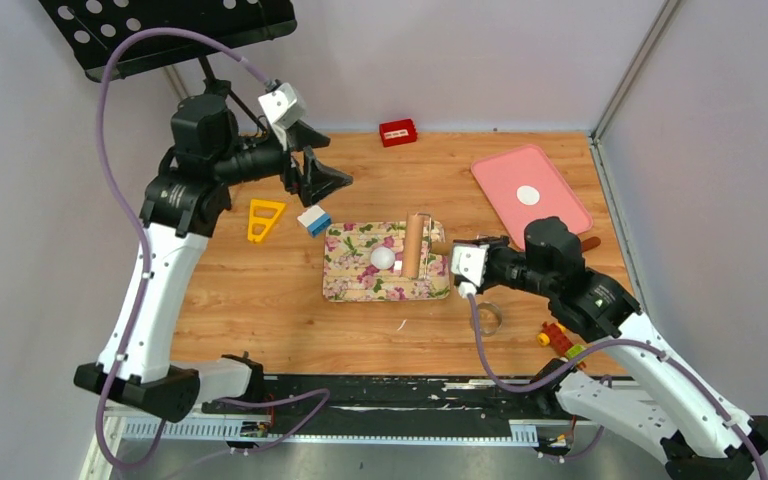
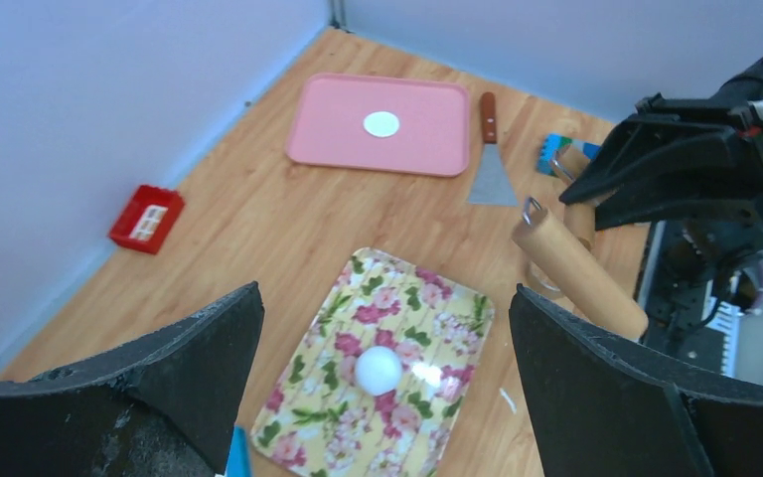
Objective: Roll out the dumpling wrappers from the dough
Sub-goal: Pick up the rolling pin from the center of the board.
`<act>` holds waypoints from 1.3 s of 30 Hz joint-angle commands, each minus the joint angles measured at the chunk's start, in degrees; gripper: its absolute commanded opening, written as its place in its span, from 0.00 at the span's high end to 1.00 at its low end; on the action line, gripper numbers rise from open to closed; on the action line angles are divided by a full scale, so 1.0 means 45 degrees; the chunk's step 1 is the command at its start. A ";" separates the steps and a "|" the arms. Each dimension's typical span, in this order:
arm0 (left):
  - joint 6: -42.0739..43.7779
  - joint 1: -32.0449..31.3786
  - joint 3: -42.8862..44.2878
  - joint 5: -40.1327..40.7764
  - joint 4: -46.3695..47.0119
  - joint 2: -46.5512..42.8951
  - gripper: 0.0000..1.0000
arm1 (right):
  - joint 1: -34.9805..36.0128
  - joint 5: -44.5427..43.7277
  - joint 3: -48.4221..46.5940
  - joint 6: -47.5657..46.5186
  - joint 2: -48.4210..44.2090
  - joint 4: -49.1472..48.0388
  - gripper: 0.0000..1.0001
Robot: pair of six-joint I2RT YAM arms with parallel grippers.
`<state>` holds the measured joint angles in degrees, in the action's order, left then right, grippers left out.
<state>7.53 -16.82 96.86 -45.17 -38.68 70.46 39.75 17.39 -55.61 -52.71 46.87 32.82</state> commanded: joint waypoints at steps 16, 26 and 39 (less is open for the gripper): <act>0.2895 -0.3136 -0.0489 0.0478 -0.3028 0.3529 0.00 | 0.4526 -0.3612 0.2432 -0.4586 0.1311 -0.1966 1.00; 0.5827 -0.4265 0.0360 -0.1017 -0.7279 0.6140 0.00 | 0.4805 -0.3508 0.2916 -0.4596 0.1180 -0.2643 1.00; 0.6262 -0.5122 -0.0277 -0.0159 -0.7616 0.6111 0.33 | 0.5191 -0.4607 0.3381 -0.4704 0.1215 -0.3575 1.00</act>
<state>33.54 -39.31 95.31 -46.65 -71.50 99.66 62.65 -0.97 -40.36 -73.10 53.25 22.26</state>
